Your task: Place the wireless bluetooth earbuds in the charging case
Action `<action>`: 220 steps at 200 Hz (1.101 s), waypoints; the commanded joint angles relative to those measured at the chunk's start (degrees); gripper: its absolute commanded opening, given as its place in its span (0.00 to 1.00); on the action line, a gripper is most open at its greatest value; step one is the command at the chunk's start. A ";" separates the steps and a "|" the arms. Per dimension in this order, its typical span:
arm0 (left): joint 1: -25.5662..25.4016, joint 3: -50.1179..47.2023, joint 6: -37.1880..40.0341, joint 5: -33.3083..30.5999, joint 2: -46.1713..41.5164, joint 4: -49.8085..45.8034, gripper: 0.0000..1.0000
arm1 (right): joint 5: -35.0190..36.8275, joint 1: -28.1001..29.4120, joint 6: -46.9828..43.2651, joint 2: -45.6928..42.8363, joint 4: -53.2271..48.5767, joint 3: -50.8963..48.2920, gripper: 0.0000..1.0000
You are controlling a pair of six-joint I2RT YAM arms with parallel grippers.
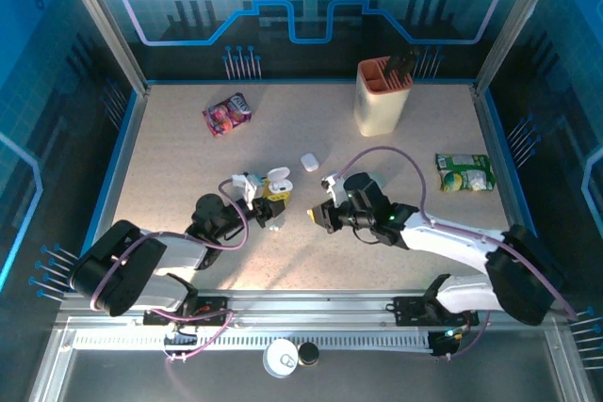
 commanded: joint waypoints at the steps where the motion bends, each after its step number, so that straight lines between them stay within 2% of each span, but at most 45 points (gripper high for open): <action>1: -0.57 1.49 1.18 3.68 0.16 1.15 0.33 | 6.86 2.97 -5.09 -4.55 5.85 0.96 0.13; 40: -0.61 1.25 1.24 7.18 -0.23 1.40 0.33 | 8.85 5.92 -8.13 -7.41 8.71 3.91 0.12; 73: -0.61 1.58 -0.29 11.55 -0.10 2.26 0.33 | 6.90 6.73 -9.06 -5.56 9.32 6.42 0.13; 113: -0.63 1.23 -1.83 13.63 -0.40 4.85 0.33 | 7.22 6.82 -9.16 -3.45 9.90 7.05 0.13; 220: -0.55 1.55 -3.50 9.64 -0.32 6.49 0.34 | 6.95 6.62 -7.46 -0.31 11.17 4.81 0.13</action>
